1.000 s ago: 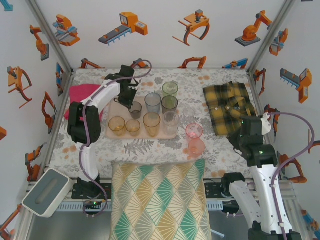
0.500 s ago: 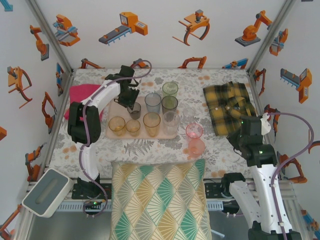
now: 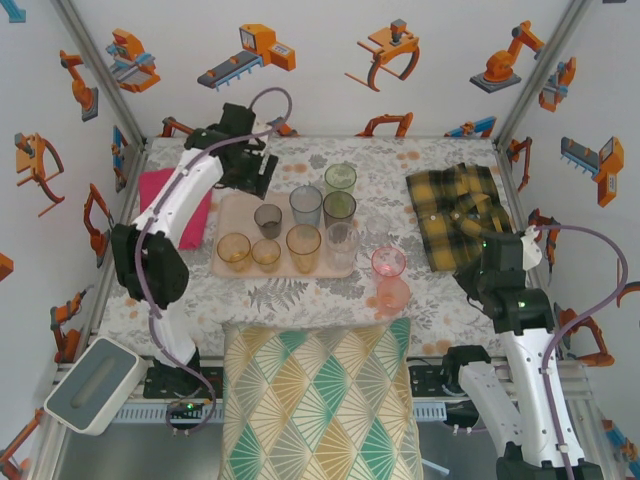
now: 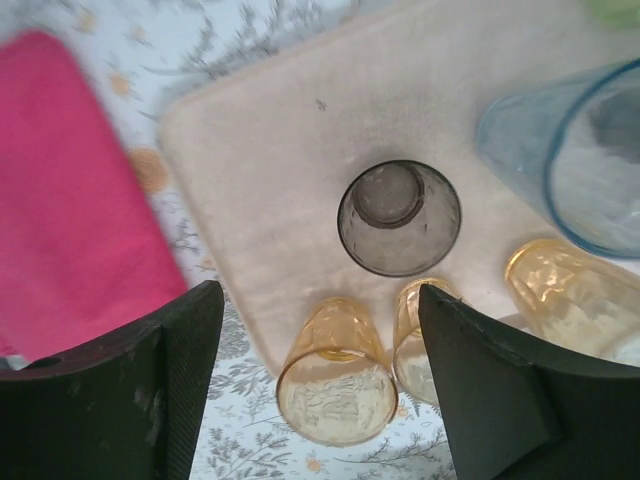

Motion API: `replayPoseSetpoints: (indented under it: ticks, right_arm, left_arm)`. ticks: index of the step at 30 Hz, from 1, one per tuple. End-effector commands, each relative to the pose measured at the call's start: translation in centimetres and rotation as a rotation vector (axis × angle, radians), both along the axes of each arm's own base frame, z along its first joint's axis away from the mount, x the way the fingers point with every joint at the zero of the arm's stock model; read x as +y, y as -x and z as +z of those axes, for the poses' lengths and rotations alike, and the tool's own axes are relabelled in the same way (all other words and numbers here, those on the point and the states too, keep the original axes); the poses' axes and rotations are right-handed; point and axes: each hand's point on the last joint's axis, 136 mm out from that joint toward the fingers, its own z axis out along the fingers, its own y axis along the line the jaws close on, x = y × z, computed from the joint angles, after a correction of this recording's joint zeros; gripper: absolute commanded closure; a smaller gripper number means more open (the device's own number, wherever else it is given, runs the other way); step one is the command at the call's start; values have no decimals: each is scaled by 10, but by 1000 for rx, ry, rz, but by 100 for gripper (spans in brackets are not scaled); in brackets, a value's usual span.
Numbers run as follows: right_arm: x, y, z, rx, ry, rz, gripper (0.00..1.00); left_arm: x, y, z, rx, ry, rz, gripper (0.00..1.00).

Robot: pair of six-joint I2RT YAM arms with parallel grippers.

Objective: Place the glasses into the tray

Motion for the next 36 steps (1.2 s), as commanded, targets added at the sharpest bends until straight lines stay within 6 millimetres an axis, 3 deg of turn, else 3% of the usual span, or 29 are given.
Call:
replayPoseSetpoints:
  ticks: [1, 4, 7, 11, 15, 18, 22, 27, 36]
  right_arm:
    - [-3, -3, 2, -10, 18, -6, 73]
    - [-4, -3, 6, -4, 27, 1, 73]
    - [-8, 2, 13, 5, 49, -13, 73]
    - [-22, 14, 35, 20, 103, -61, 72]
    - [-38, 36, 70, 3, 170, -121, 71]
    - [-45, 50, 97, -26, 205, -139, 71]
    - [-44, 59, 114, -54, 203, -129, 71]
    - [-37, 61, 120, -86, 167, -99, 71]
    - [-32, 69, 120, -117, 149, -71, 71]
  left_arm:
    - [-15, 39, 62, -84, -2, -99, 22]
    - [-57, 75, 89, -129, 19, -243, 17]
    - [-104, 116, 97, -123, 60, -398, 15]
    - [-164, 174, 83, -40, 105, -607, 15]
    - [-206, 212, 61, 30, 106, -717, 15]
    - [-229, 228, 46, 83, 118, -756, 16]
    - [-256, 243, 28, 118, 134, -787, 19]
    - [-280, 259, -1, 179, 145, -803, 28]
    - [-303, 276, -52, 284, 108, -774, 42]
